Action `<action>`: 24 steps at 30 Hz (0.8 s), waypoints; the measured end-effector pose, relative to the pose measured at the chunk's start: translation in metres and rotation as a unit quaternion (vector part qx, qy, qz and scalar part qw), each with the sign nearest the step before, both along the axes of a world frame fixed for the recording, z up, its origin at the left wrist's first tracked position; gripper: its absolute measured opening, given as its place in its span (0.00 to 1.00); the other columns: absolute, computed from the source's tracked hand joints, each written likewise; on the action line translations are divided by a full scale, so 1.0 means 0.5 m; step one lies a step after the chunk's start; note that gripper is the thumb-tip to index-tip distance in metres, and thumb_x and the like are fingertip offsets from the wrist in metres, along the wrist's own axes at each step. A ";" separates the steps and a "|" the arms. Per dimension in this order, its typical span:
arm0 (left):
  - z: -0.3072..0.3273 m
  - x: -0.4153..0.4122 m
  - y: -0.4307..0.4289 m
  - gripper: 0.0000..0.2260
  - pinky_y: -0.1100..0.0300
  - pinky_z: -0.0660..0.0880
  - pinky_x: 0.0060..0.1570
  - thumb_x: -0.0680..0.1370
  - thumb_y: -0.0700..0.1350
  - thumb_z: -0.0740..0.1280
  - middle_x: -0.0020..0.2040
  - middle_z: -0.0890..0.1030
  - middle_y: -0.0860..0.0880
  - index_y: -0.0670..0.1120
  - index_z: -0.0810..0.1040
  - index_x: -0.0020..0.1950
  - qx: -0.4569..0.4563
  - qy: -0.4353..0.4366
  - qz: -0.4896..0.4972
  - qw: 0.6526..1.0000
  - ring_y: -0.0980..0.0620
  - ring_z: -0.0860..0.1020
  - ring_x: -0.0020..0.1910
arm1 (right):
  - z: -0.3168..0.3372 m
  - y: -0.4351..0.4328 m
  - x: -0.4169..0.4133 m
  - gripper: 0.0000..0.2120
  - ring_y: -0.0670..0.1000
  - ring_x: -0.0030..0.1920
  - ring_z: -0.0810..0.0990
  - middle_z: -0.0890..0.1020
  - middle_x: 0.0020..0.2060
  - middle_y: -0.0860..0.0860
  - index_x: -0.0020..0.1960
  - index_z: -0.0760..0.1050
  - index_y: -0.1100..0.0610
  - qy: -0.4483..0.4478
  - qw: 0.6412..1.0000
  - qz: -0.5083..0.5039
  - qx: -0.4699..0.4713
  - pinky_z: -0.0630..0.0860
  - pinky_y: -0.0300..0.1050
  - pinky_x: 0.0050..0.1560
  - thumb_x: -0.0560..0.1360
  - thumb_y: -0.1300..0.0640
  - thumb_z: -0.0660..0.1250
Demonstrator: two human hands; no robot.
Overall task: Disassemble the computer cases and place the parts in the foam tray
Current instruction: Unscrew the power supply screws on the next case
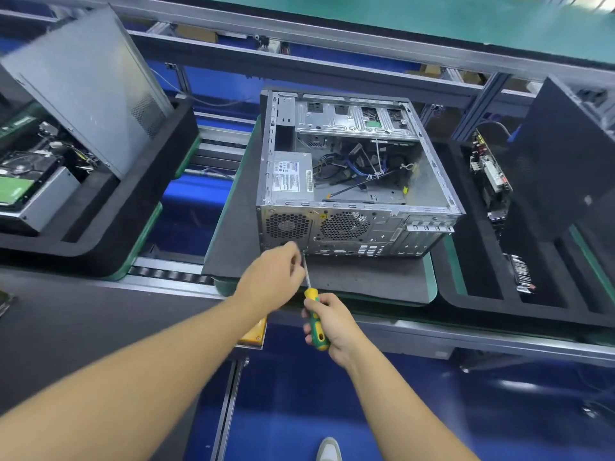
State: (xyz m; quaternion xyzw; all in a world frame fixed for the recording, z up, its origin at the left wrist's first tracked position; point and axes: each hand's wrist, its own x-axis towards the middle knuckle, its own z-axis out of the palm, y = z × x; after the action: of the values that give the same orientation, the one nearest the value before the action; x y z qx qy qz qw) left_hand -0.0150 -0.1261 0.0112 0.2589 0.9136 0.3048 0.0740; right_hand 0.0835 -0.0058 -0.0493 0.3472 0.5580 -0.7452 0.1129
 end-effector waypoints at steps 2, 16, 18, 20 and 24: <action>-0.023 0.011 0.022 0.06 0.50 0.81 0.46 0.80 0.44 0.63 0.42 0.83 0.48 0.46 0.79 0.51 0.072 -0.189 0.169 0.965 0.48 0.82 0.41 | 0.000 0.001 0.002 0.09 0.49 0.30 0.77 0.81 0.38 0.53 0.57 0.72 0.57 0.001 1.000 0.004 0.001 0.75 0.44 0.30 0.80 0.55 0.67; -0.072 -0.033 0.109 0.09 0.58 0.82 0.31 0.74 0.45 0.76 0.35 0.81 0.48 0.47 0.78 0.39 0.164 -0.313 0.361 0.863 0.54 0.84 0.30 | -0.014 0.039 0.038 0.08 0.49 0.31 0.77 0.81 0.36 0.50 0.56 0.71 0.52 -0.010 0.997 0.068 0.031 0.76 0.44 0.31 0.78 0.54 0.65; -0.074 -0.035 0.112 0.09 0.58 0.82 0.31 0.75 0.44 0.75 0.35 0.81 0.48 0.48 0.78 0.38 0.154 -0.308 0.356 0.869 0.54 0.84 0.31 | -0.014 0.047 0.043 0.07 0.48 0.31 0.77 0.81 0.35 0.49 0.54 0.71 0.52 -0.010 0.996 0.084 0.041 0.76 0.44 0.31 0.77 0.54 0.65; -0.076 -0.037 0.114 0.04 0.56 0.83 0.34 0.76 0.43 0.74 0.37 0.82 0.48 0.47 0.80 0.42 0.146 -0.310 0.349 0.872 0.53 0.84 0.33 | -0.010 0.056 0.047 0.08 0.48 0.31 0.77 0.81 0.35 0.49 0.55 0.71 0.51 -0.013 0.994 0.098 0.047 0.75 0.43 0.31 0.76 0.54 0.66; -0.066 -0.026 0.115 0.01 0.55 0.83 0.41 0.76 0.42 0.73 0.38 0.84 0.49 0.48 0.84 0.45 0.197 -0.286 0.374 0.860 0.53 0.83 0.34 | 0.006 0.091 0.067 0.09 0.49 0.29 0.74 0.79 0.35 0.49 0.54 0.71 0.52 -0.016 0.994 0.105 0.039 0.73 0.42 0.29 0.75 0.53 0.65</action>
State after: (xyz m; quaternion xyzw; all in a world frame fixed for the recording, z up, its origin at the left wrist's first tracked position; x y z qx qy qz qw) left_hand -0.0281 -0.0688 -0.0217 -0.1918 0.8014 0.5437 0.1594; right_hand 0.1171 0.0395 -0.0462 0.3030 0.6178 -0.7015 0.1858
